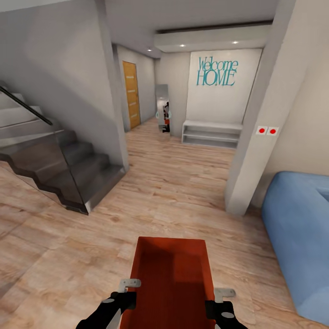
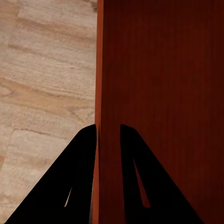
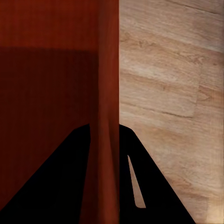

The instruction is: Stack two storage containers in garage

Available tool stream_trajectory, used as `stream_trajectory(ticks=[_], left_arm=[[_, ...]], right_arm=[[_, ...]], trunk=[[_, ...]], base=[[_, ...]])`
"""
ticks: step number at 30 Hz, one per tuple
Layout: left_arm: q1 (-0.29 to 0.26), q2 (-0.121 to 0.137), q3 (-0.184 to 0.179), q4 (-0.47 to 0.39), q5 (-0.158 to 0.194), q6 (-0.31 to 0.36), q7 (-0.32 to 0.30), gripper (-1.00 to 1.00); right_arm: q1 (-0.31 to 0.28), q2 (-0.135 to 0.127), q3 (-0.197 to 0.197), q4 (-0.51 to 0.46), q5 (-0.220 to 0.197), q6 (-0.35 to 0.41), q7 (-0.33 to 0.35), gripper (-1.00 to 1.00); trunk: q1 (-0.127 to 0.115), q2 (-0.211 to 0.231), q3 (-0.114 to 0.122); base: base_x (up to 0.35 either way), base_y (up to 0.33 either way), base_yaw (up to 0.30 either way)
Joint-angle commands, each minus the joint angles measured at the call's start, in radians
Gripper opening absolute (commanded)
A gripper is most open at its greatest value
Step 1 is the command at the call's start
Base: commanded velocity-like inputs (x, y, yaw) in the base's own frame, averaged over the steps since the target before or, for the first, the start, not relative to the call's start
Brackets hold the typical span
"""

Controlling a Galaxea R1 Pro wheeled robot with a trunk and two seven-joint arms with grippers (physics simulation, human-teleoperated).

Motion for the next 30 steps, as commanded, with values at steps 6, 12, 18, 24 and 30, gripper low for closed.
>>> stream_trajectory(ticks=[6,12,18,24,30], left_arm=[[0.0,0.01,0.011,0.0,-0.011,0.007,0.009,-1.0],[0.0,0.01,0.011,0.0,-0.011,0.008,0.009,-1.0],[0.0,0.01,0.011,0.0,-0.011,0.008,0.009,-1.0],[0.0,0.01,0.01,0.0,-0.011,0.01,0.009,-1.0],[0.0,0.01,0.01,0.001,-0.011,0.007,0.009,-1.0]], right_arm=[[-0.002,-0.01,-0.018,-0.003,0.019,-0.003,-0.014,-1.0],[-0.002,-0.01,-0.018,-0.003,0.019,-0.002,-0.014,-1.0],[-0.002,-0.01,-0.018,-0.003,0.019,-0.003,-0.014,-1.0],[-0.002,-0.01,-0.018,-0.003,0.018,-0.003,-0.014,-1.0],[-0.002,-0.01,-0.018,-0.003,0.019,-0.003,-0.014,-1.0]], trunk=[[0.001,-0.001,-0.002],[0.001,-0.001,-0.002],[0.001,-0.001,-0.002],[0.001,-0.001,-0.002],[0.001,-0.001,-0.002]], base=[[0.323,0.0,0.0],[0.323,0.0,0.0],[0.323,0.0,0.0],[0.323,0.0,0.0],[0.323,0.0,0.0]])
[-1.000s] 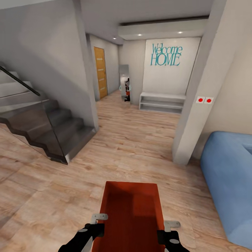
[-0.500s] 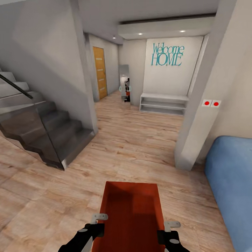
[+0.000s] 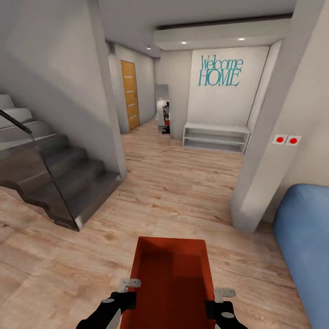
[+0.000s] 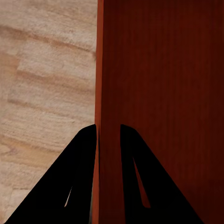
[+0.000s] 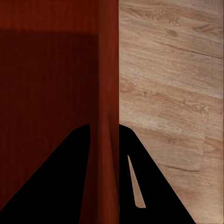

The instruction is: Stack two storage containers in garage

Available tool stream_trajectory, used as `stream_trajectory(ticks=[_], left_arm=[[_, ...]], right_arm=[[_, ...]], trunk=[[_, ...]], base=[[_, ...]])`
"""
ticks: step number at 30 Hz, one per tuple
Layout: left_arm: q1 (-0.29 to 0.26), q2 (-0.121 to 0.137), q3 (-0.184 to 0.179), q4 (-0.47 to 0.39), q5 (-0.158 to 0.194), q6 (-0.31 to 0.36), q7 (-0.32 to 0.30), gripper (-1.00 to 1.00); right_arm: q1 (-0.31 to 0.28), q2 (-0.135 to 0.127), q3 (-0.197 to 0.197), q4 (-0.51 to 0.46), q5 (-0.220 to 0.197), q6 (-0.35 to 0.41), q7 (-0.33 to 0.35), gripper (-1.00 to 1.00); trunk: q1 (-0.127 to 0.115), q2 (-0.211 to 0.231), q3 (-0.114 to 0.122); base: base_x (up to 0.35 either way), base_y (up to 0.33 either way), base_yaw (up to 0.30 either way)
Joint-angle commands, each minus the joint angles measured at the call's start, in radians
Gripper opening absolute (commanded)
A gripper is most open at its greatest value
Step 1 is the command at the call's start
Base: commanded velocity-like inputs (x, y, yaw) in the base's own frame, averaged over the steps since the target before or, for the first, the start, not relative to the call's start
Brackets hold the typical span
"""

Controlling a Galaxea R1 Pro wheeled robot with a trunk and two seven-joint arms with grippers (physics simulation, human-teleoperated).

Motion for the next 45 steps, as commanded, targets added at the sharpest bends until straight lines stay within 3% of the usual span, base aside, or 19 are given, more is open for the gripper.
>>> stream_trajectory(ticks=[1,45], left_arm=[[0.0,0.01,0.01,0.0,-0.011,0.007,0.009,-1.0],[0.0,0.01,0.008,0.002,-0.013,0.006,0.009,-1.0]], right_arm=[[-0.002,-0.01,-0.018,-0.003,0.019,-0.003,-0.014,-1.0],[-0.002,-0.004,-0.019,-0.002,0.017,-0.007,-0.014,-1.0]], trunk=[[0.001,-0.001,-0.002],[0.001,-0.001,-0.002]], base=[[0.323,0.0,0.0],[0.324,0.0,0.0]])
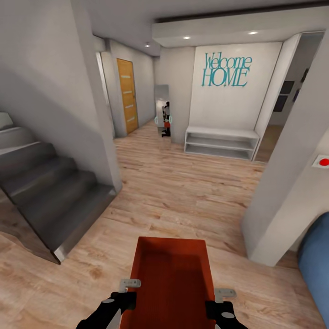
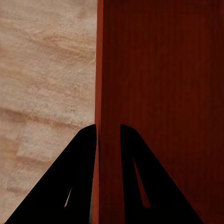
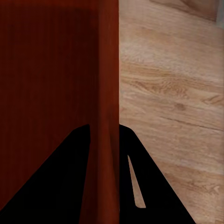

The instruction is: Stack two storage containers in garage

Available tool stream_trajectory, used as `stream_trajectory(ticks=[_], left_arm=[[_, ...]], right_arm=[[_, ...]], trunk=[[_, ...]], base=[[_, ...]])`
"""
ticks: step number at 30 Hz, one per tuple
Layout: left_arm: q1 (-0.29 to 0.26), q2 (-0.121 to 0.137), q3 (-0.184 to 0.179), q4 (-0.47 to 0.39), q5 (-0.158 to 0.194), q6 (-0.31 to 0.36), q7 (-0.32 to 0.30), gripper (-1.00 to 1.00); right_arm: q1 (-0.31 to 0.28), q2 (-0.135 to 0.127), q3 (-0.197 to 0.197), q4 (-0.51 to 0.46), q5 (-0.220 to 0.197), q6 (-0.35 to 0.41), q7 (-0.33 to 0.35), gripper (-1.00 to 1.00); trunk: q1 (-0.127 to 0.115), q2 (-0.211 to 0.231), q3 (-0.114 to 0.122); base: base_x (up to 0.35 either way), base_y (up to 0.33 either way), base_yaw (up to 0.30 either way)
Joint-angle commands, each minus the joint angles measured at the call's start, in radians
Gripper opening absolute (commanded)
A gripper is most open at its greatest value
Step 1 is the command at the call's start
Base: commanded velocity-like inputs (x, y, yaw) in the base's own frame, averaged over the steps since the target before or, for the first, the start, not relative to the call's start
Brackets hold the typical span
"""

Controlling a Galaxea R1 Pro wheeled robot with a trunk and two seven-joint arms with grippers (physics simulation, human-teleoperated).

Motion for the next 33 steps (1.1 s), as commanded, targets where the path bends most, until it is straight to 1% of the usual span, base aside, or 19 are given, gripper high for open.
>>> stream_trajectory(ticks=[1,14,33], left_arm=[[0.0,0.01,0.008,0.0,-0.011,0.007,0.009,-1.0],[0.0,0.01,0.008,0.0,-0.011,0.007,0.009,-1.0],[0.0,0.01,0.009,0.001,-0.01,0.005,0.009,-1.0]], right_arm=[[-0.002,-0.004,-0.019,-0.003,0.017,-0.008,-0.015,-1.0],[-0.002,-0.008,-0.019,-0.003,0.02,-0.008,-0.015,-1.0],[-0.002,-0.007,-0.019,-0.003,0.021,-0.009,-0.015,-1.0]], trunk=[[0.001,-0.001,-0.002],[0.001,-0.001,-0.002],[0.001,-0.001,-0.002]], base=[[0.324,0.0,0.0],[0.324,0.0,0.0],[0.324,0.0,0.0]])
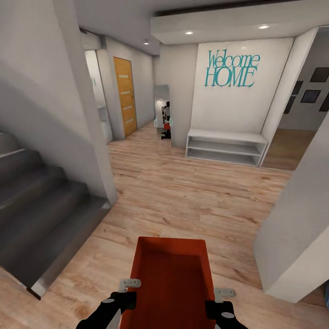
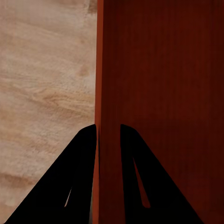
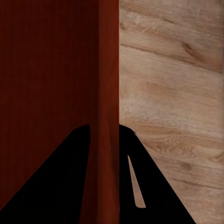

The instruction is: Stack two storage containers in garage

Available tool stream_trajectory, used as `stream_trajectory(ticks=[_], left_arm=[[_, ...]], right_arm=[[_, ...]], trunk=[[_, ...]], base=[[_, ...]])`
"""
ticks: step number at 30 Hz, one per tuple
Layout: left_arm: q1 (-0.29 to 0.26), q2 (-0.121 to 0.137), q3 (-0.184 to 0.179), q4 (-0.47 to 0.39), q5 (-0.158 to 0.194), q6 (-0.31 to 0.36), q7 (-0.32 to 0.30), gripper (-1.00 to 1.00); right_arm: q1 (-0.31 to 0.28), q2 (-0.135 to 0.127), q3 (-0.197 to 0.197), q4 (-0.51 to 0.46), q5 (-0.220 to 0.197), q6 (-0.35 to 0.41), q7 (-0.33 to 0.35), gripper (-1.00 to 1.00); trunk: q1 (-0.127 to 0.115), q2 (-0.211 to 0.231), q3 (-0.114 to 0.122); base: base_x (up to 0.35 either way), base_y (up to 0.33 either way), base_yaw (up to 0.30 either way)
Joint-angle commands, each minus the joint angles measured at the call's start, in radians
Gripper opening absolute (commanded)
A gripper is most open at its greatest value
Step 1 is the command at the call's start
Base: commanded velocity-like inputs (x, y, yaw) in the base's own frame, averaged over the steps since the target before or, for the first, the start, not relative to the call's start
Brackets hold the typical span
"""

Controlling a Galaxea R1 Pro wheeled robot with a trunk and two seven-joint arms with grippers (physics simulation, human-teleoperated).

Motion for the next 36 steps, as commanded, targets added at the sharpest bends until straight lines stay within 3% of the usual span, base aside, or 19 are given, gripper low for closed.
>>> stream_trajectory(ticks=[1,36], left_arm=[[0.0,0.01,0.01,0.001,-0.011,0.007,0.009,-1.0],[0.0,0.01,0.011,-0.001,-0.011,0.008,0.009,-1.0]], right_arm=[[-0.002,-0.008,-0.017,-0.002,0.017,-0.008,-0.015,-1.0],[-0.002,-0.009,-0.017,0.0,0.018,-0.004,-0.016,-1.0]], trunk=[[0.001,-0.001,-0.002],[0.001,-0.001,-0.002]], base=[[0.324,0.0,0.0],[0.323,0.0,0.0]])
